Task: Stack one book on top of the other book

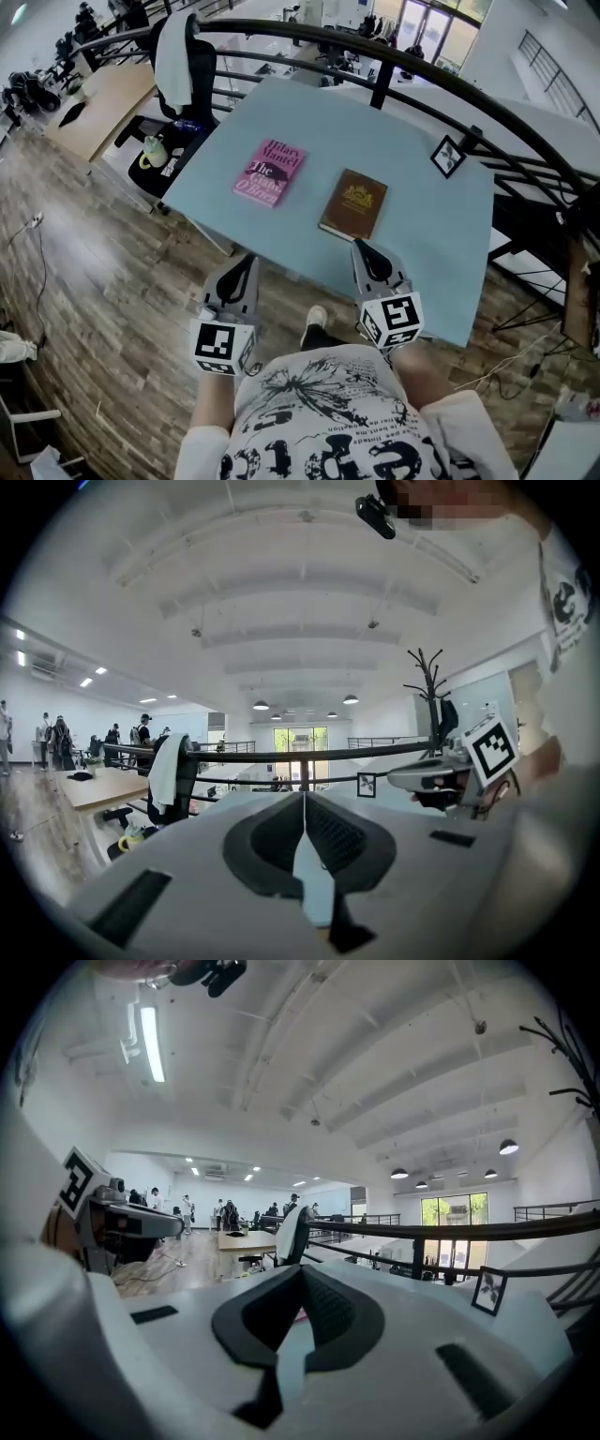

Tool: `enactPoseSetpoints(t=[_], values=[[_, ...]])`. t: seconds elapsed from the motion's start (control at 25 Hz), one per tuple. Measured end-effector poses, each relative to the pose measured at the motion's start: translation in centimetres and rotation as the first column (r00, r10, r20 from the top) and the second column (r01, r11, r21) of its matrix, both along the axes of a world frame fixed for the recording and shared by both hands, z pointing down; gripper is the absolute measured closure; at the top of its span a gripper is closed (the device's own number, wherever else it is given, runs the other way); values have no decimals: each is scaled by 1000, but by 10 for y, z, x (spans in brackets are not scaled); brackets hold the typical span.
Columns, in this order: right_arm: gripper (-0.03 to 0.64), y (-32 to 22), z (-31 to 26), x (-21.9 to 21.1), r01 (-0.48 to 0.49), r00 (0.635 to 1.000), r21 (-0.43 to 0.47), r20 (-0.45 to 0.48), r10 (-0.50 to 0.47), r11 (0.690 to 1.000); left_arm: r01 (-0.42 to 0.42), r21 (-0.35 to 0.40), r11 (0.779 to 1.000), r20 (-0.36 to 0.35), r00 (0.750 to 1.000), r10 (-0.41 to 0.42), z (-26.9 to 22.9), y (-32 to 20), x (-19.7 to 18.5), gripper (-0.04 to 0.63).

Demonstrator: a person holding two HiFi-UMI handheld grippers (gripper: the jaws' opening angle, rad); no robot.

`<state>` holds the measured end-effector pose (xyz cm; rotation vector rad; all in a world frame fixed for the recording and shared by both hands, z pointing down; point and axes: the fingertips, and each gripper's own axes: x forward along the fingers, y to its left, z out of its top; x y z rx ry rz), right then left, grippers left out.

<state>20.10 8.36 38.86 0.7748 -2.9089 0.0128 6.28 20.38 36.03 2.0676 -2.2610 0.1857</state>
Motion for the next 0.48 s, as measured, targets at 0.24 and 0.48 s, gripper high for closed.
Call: enactPoseSetpoints(t=[0.24, 0.48], values=[[623, -92, 4, -19, -49, 999, -19, -3, 49, 999, -43, -22, 999, -6, 999, 42, 4, -106, -29, 584], [623, -160, 26, -13, -147, 989, -61, -18, 146, 987, -135, -72, 988, 9, 991, 136, 31, -191, -30, 584]])
